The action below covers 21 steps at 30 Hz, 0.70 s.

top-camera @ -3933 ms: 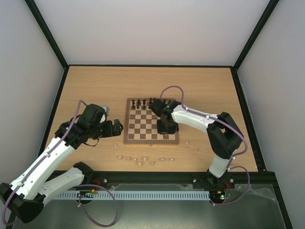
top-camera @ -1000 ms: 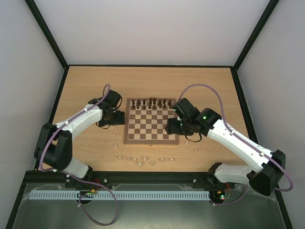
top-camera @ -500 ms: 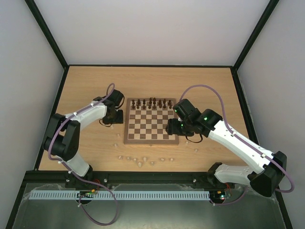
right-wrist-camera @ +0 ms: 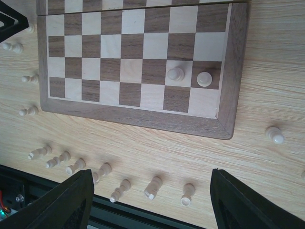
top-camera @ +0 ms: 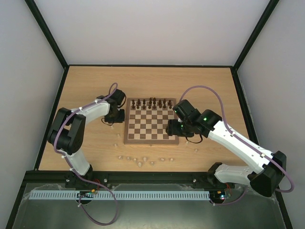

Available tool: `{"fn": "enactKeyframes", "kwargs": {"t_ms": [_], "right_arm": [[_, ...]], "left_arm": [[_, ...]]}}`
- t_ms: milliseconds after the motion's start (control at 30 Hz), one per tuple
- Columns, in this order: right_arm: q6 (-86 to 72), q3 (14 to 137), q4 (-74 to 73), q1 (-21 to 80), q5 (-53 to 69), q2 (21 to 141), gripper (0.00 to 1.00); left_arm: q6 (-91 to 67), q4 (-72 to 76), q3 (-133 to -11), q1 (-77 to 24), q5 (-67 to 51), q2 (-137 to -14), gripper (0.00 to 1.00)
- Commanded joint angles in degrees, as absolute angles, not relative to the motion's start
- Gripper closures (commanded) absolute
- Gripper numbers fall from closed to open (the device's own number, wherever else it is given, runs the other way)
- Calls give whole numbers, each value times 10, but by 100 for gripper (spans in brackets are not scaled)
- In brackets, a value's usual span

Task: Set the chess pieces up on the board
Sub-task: Pick up the chess piece at the center of the board.

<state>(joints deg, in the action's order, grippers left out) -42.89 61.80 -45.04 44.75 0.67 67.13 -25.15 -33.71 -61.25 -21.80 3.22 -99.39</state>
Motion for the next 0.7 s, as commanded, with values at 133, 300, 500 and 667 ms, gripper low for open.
{"fn": "enactKeyframes", "kwargs": {"t_ms": [133, 300, 500, 667], "right_arm": [[-433, 598, -459, 450, 9, 663, 32], [-430, 595, -453, 451, 13, 669, 32], [-427, 594, -451, 450, 12, 670, 32], [-429, 604, -461, 450, 5, 663, 32]], "left_arm": [[-247, -337, -616, -213, 31, -1004, 74], [-247, -333, -609, -213, 28, -1006, 92], [-249, -354, -615, -213, 34, -989, 98], [-254, -425, -634, -215, 23, -892, 98]]}}
